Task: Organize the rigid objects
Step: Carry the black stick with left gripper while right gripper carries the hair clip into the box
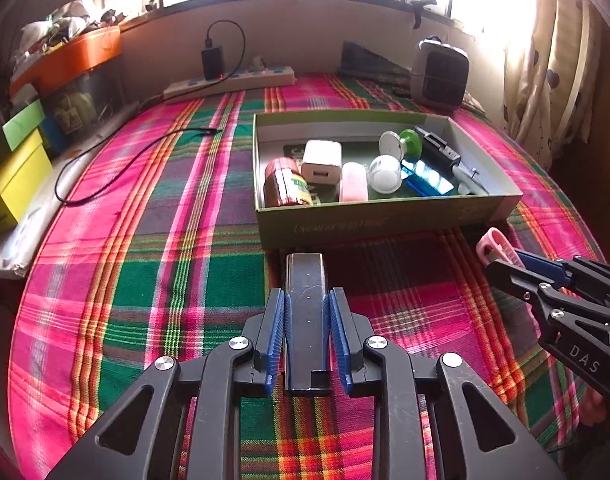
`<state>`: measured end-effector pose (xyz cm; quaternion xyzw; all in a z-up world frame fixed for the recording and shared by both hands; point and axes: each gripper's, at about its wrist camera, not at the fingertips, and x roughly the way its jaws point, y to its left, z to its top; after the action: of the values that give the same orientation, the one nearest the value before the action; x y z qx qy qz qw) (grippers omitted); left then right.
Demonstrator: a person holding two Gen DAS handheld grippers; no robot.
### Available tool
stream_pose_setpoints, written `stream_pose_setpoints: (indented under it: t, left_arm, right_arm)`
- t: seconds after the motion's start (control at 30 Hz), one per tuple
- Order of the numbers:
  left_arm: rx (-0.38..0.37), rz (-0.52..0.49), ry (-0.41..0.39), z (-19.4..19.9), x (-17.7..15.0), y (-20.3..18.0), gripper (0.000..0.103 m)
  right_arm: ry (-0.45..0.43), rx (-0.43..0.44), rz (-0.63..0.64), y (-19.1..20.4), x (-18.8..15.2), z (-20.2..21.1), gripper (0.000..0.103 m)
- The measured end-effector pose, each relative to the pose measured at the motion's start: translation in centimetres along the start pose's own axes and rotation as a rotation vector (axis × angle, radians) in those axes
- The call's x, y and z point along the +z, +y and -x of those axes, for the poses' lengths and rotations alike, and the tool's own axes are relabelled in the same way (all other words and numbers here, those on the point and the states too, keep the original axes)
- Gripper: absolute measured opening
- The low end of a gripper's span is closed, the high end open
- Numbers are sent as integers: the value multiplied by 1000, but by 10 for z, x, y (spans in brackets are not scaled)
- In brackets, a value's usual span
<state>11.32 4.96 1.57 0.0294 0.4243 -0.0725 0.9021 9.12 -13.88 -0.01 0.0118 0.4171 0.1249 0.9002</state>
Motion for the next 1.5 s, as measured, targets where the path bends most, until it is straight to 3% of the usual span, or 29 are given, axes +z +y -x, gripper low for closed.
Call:
stream_pose_setpoints:
  t: [0.53,0.9,1.5]
  left_arm:
    - [-37,-18,-80,25,30,-5,22]
    - [-81,0,-68,5,58,-4,22]
    - [-66,-10,-36,-34,85,-8,22]
  right_arm:
    - [-65,-18,12,-2,22,20,25]
    - [-73,-26,18,-11,50,13,25]
    - [-23,-12,3,-29,83,-25,25]
